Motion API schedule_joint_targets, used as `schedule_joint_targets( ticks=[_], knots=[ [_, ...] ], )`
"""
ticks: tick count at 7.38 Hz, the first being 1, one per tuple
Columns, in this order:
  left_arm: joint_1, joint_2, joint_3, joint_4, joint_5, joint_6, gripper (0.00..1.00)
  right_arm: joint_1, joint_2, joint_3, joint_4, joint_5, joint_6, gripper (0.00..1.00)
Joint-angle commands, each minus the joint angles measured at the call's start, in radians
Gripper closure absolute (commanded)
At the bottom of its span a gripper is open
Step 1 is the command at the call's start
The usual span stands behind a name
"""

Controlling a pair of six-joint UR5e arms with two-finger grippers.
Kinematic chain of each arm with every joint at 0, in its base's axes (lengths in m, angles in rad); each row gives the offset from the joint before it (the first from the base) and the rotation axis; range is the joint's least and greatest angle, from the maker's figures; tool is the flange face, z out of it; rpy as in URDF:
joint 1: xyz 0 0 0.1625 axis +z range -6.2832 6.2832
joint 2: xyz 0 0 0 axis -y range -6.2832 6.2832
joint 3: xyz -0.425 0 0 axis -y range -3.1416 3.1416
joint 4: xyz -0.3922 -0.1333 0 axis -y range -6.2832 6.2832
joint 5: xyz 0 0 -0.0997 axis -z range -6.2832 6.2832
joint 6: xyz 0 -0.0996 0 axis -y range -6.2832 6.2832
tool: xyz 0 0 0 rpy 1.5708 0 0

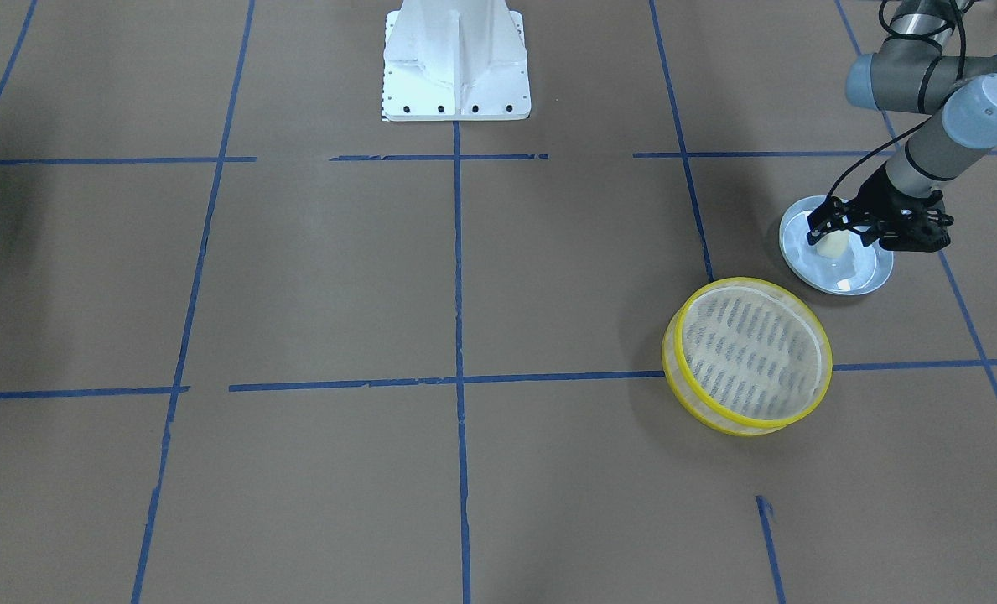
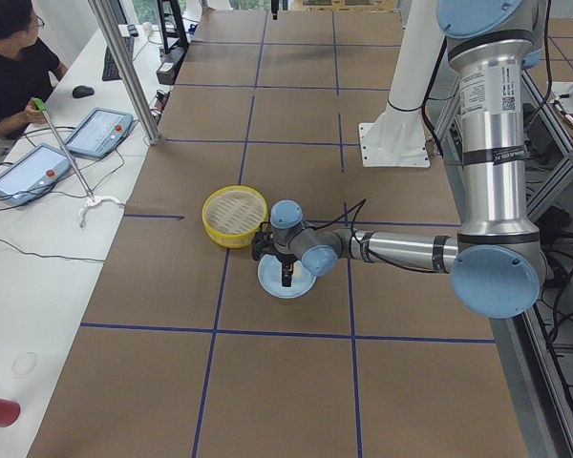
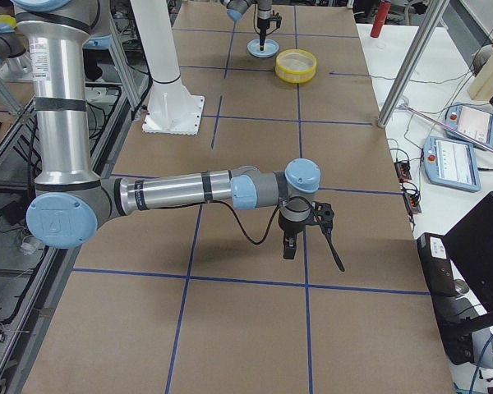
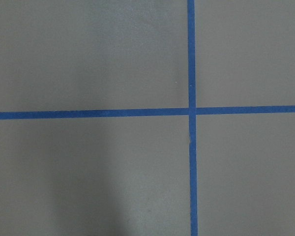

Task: Place bun in steamer
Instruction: 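Lower the left gripper and close it on the white bun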

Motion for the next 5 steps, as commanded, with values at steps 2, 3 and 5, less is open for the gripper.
schedule_joint_targets(
  ticks=[2, 3, 5],
  knots=[
    [0.011, 0.026, -0.029, 0.0, 0.0, -0.001, 0.45, 0.001, 0.0, 0.0, 0.0, 0.0, 0.0, 0.0],
    [0.011, 0.039, -0.046, 0.0, 0.0, -0.001, 0.58, 0.001, 0.0, 0.0, 0.0, 0.0, 0.0, 0.0],
    [0.011, 0.042, -0.049, 0.001, 0.0, -0.001, 0.82, -0.001, 0.0, 0.0, 0.0, 0.0, 0.0, 0.0]
  ],
)
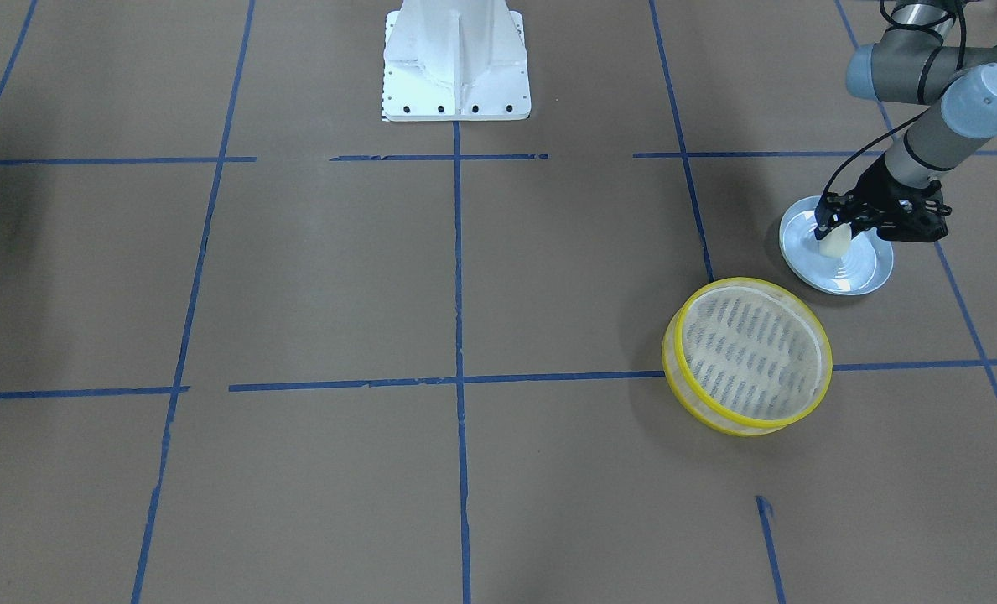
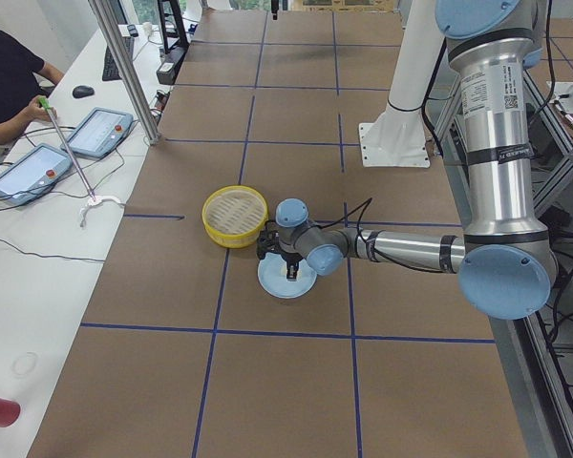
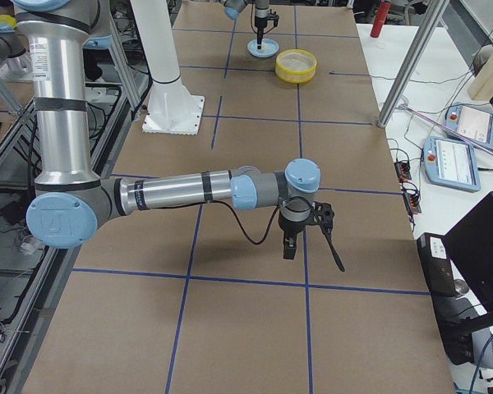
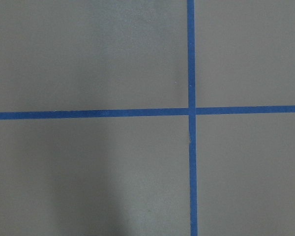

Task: Place bun in steamer
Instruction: 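Lower the left gripper and close it on the white bun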

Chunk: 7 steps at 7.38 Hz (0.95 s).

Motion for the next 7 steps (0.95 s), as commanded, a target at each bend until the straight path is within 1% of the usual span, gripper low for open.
schedule_joint_targets(
  ticks=[1, 2, 3, 4, 5, 6, 7],
  knots=[
    [0.001, 0.005, -0.013, 0.001, 0.0, 0.0, 0.86, 0.0, 0.0, 0.0, 0.0, 0.0, 0.0, 0.0],
    [-0.001, 0.005, -0.02, 0.004, 0.0, 0.0, 0.91, 0.0, 0.0, 0.0, 0.0, 0.0, 0.0, 0.0],
    [-0.007, 0.005, -0.032, 0.004, -0.002, 0.002, 0.92, 0.0, 0.0, 0.0, 0.0, 0.0, 0.0, 0.0],
    [-0.015, 0.019, -0.065, 0.007, -0.008, 0.005, 0.92, 0.0, 0.0, 0.0, 0.0, 0.0, 0.0, 0.0],
    [-0.016, 0.054, -0.12, 0.011, -0.012, 0.009, 0.92, 0.0, 0.0, 0.0, 0.0, 0.0, 0.0, 0.0],
    [-0.031, 0.048, -0.172, 0.078, -0.014, 0.017, 0.92, 0.0, 0.0, 0.0, 0.0, 0.0, 0.0, 0.0],
    [-0.07, 0.036, -0.229, 0.194, -0.014, 0.024, 0.91, 0.0, 0.0, 0.0, 0.0, 0.0, 0.0, 0.0]
  ],
)
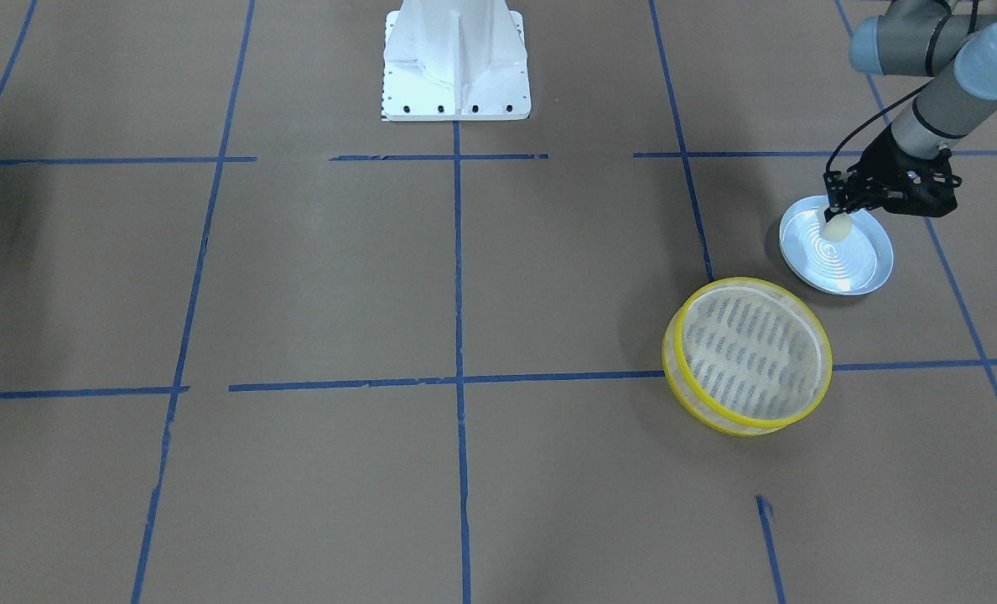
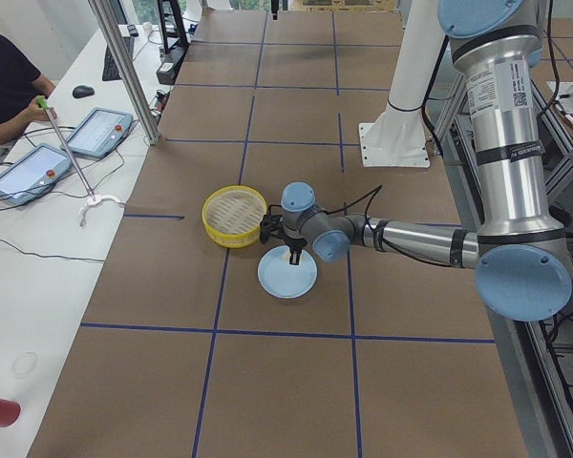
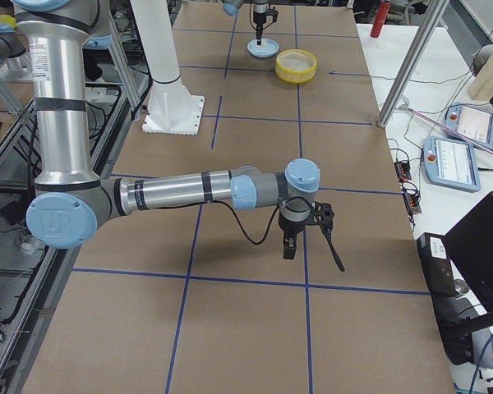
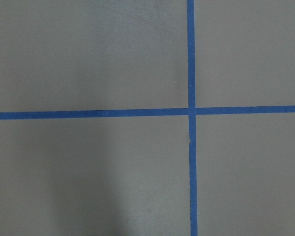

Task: Place bun in steamer
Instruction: 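Lower the left gripper and close it on the white bun, then lift the bun with the left gripper and carry it toward the steamer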

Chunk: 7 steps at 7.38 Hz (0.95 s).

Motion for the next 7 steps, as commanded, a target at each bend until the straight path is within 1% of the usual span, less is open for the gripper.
schedule_joint_targets(
  ticks=[1, 2, 3, 4, 5, 6, 7],
  knots=[
    [-0.055, -0.031, -0.115, 0.216, -0.001, 0.061, 0.91, 0.0, 0.0, 0.0, 0.0, 0.0, 0.0, 0.0],
    [-0.104, -0.14, -0.126, 0.369, -0.001, 0.105, 0.9, 0.0, 0.0, 0.0, 0.0, 0.0, 0.0, 0.0],
    [-0.132, -0.301, -0.113, 0.556, 0.006, 0.153, 0.9, 0.0, 0.0, 0.0, 0.0, 0.0, 0.0, 0.0],
    [-0.132, -0.456, -0.079, 0.705, 0.011, 0.173, 0.9, 0.0, 0.0, 0.0, 0.0, 0.0, 0.0, 0.0],
    [-0.13, -0.562, -0.029, 0.777, 0.011, 0.173, 0.88, 0.0, 0.0, 0.0, 0.0, 0.0, 0.0, 0.0],
    [-0.127, -0.624, 0.028, 0.777, 0.011, 0.172, 0.86, 0.0, 0.0, 0.0, 0.0, 0.0, 0.0, 0.0],
    [-0.124, -0.668, 0.083, 0.773, 0.008, 0.17, 0.74, 0.0, 0.0, 0.0, 0.0, 0.0, 0.0, 0.0]
  ],
)
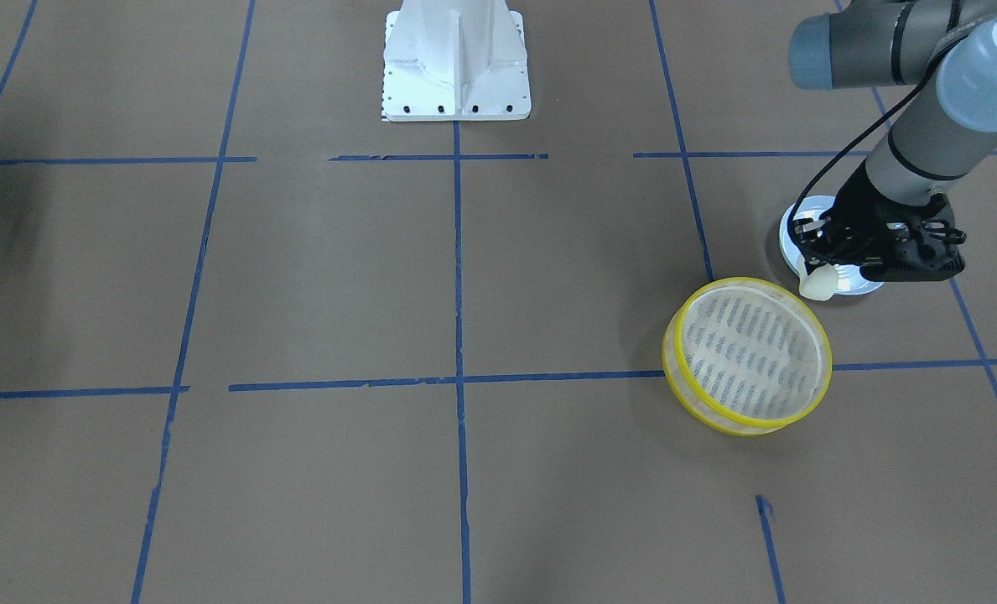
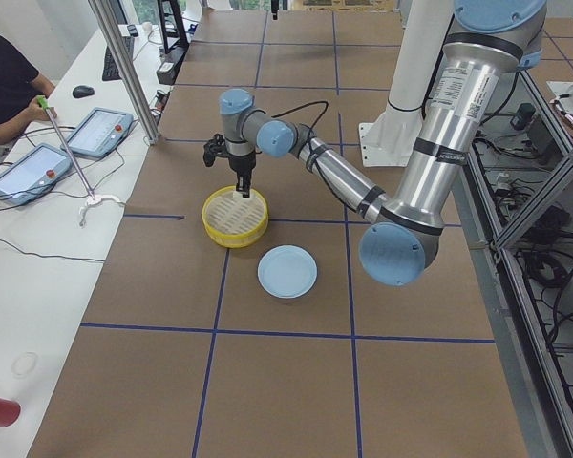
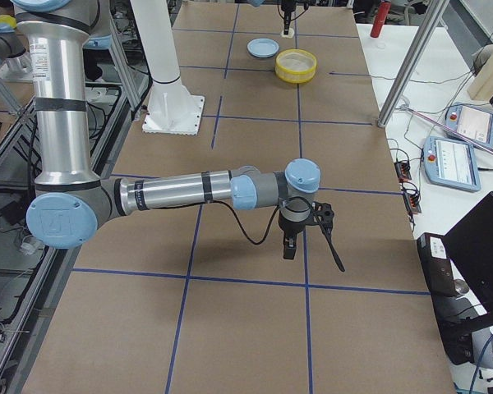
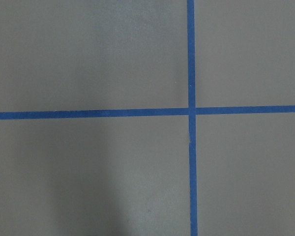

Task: Place bun in steamer
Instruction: 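Lift the bun with the left gripper and carry it toward the steamer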

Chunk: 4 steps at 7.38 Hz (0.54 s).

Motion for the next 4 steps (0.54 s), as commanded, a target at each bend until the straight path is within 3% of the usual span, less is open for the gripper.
schedule_joint_targets(
  ticks=[1, 4],
  knots=[
    [0.024, -0.094, 0.111, -0.019, -0.004, -0.004, 0.72, 0.0, 0.0, 0.0, 0.0, 0.0, 0.0, 0.0],
    [0.065, -0.102, 0.26, -0.187, -0.002, -0.012, 0.71, 0.0, 0.0, 0.0, 0.0, 0.0, 0.0, 0.0]
  ],
)
